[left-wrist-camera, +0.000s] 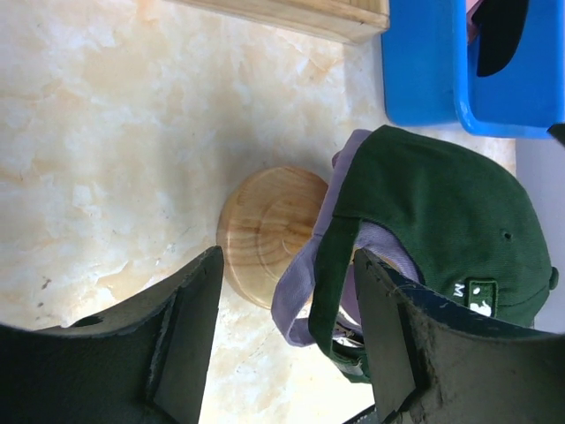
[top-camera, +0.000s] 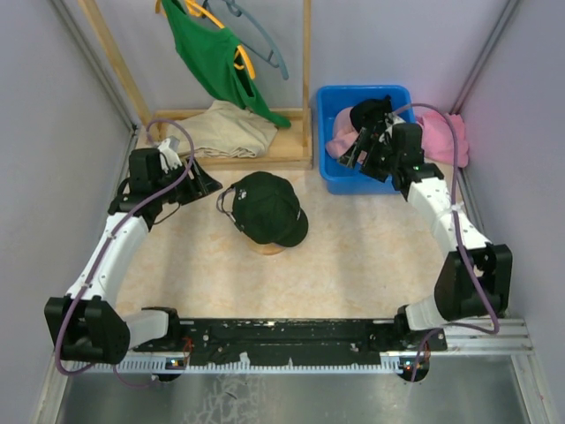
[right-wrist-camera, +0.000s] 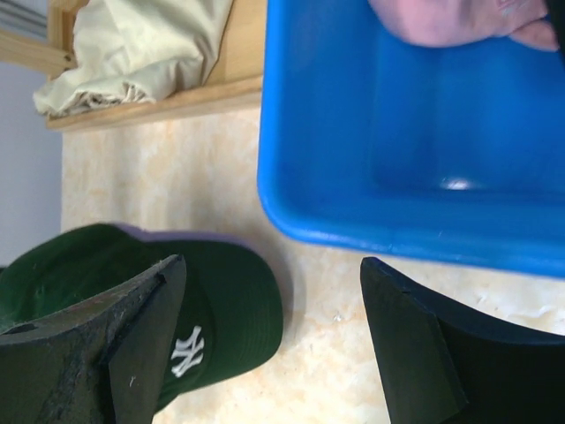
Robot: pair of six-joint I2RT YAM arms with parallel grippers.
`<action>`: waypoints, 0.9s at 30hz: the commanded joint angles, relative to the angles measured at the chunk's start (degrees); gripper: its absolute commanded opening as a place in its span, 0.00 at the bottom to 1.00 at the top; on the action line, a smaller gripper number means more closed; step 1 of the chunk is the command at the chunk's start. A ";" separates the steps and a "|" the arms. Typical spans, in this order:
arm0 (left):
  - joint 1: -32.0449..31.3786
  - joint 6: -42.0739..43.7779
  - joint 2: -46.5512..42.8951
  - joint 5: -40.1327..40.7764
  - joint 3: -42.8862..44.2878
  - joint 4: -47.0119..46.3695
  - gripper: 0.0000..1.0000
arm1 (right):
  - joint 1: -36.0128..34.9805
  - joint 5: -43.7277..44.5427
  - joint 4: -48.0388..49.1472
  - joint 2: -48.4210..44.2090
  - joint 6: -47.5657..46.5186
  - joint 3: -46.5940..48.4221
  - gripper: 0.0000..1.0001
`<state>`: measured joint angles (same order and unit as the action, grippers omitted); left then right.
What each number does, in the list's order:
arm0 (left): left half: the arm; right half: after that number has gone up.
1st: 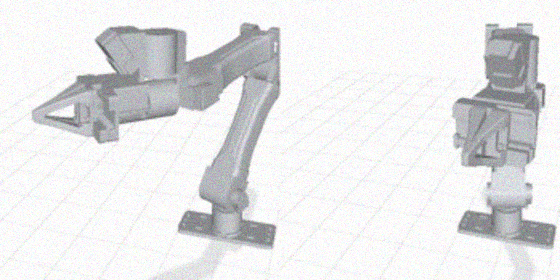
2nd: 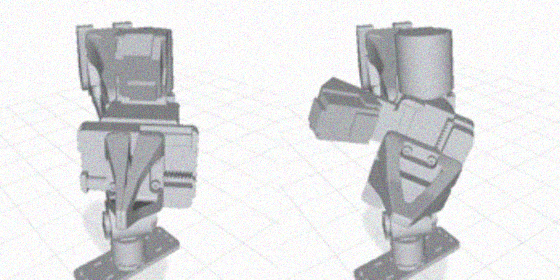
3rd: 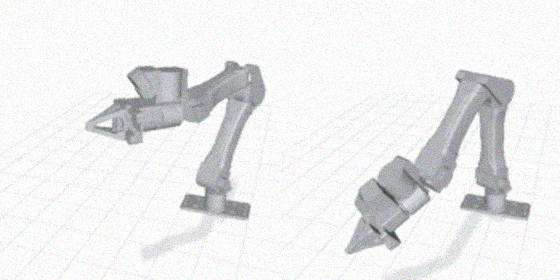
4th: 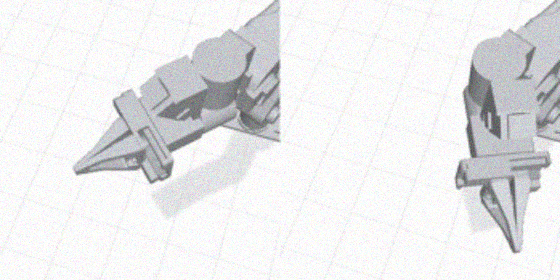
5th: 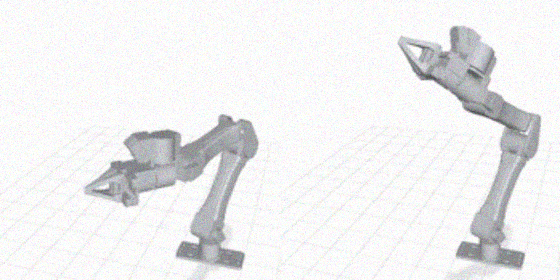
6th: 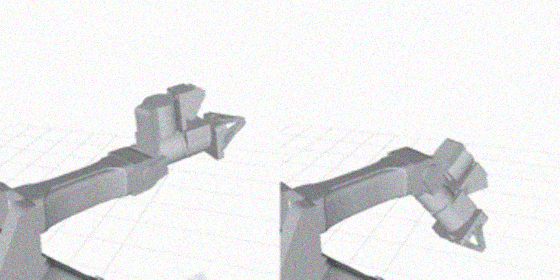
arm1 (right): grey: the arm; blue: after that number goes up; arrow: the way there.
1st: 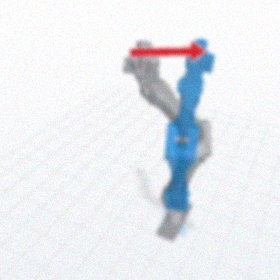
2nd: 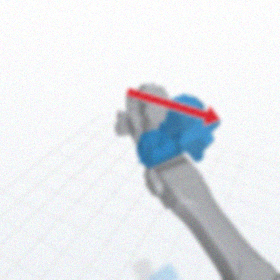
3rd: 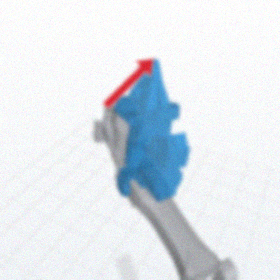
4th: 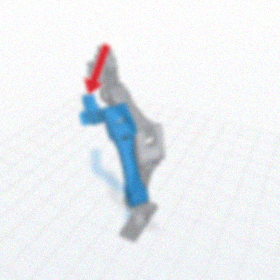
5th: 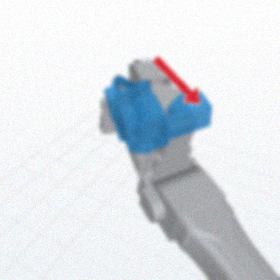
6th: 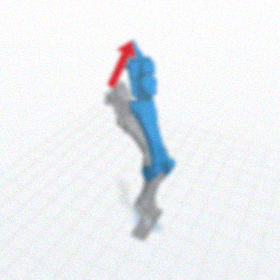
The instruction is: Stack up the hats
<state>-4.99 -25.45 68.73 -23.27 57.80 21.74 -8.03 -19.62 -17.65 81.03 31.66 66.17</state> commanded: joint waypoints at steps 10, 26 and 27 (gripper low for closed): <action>1.02 1.42 -0.43 8.59 -0.57 3.35 0.69 | 0.47 19.46 -3.92 14.18 -9.82 18.45 0.78; 6.49 1.99 -0.50 7.62 2.27 4.32 0.70 | -0.80 18.29 -1.54 28.08 10.31 24.93 0.74; 6.52 1.94 -0.64 7.50 2.23 4.24 0.70 | -0.98 19.57 -0.50 28.54 12.24 24.67 0.75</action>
<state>1.04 -24.16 68.77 -15.64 57.69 25.98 -8.47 -2.76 -24.71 108.81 34.00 90.43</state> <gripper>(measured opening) 0.700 0.735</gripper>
